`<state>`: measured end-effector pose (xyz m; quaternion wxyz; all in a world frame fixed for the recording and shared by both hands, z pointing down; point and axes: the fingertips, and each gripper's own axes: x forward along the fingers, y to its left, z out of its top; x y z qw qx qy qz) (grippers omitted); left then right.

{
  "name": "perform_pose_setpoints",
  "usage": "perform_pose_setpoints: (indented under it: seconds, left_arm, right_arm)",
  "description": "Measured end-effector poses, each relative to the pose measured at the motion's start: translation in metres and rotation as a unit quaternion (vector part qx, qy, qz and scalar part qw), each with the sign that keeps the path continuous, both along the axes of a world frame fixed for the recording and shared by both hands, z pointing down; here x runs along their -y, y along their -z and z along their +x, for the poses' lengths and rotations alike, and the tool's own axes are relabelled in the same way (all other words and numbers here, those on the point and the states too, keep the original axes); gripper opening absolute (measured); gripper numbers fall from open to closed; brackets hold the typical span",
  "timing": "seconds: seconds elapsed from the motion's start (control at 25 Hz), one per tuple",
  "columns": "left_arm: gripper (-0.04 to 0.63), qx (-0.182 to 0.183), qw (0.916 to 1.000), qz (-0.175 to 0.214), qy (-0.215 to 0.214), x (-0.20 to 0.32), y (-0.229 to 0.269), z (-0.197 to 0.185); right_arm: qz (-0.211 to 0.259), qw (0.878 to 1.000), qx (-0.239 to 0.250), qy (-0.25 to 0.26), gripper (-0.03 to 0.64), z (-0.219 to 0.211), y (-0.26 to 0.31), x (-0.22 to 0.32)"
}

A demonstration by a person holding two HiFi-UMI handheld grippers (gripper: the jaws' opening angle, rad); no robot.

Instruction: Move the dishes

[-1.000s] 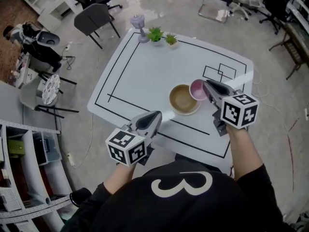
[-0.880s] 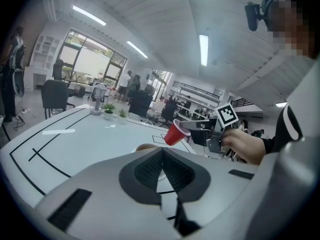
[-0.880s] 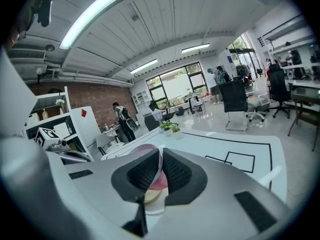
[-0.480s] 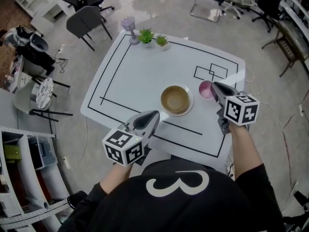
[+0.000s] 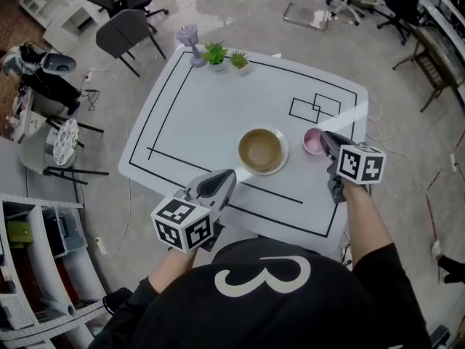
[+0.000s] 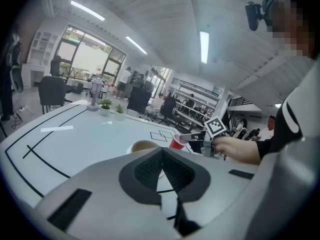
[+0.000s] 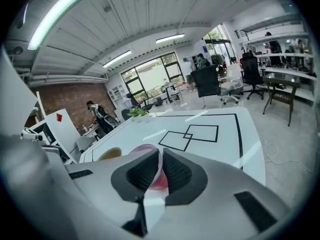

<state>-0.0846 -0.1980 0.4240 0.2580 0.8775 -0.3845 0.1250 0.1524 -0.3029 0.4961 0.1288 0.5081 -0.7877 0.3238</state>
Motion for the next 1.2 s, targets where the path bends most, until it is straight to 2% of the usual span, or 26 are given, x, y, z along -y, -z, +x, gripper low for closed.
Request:
perform_pose_setpoints:
  seconds: [0.32,0.44,0.52,0.76,0.96,1.2]
  left_arm:
    - [0.002,-0.004,0.9999,-0.002,0.010,0.001,0.001,-0.002]
    - [0.002,-0.002,0.9999,0.000,0.014,0.003,-0.001,-0.004]
    - [0.002,-0.001,0.9999,0.000,0.016,0.002,0.000,-0.005]
    - [0.002,0.001,0.9998,0.001,0.018,-0.008,0.005,-0.007]
    - [0.002,-0.004,0.9997,-0.002,0.024,-0.015,0.004,-0.012]
    - [0.002,-0.006,0.9995,0.009,0.031,-0.022,0.009,-0.023]
  right_arm:
    - [-0.019,1.000,0.022,-0.011,0.049,0.006,-0.009,-0.004]
    - [-0.008,1.000,0.023,-0.008,0.084,0.005,-0.007,-0.003]
    - [0.001,1.000,0.027,-0.006,0.150,0.004,-0.003,-0.002]
    - [0.032,0.999,0.002,0.024,0.219,0.006,0.019,-0.012]
    - [0.072,0.995,0.004,0.075,0.216,-0.027,0.058,-0.027]
    - [0.059,0.991,0.033,0.118,0.206,-0.079,0.065,-0.047]
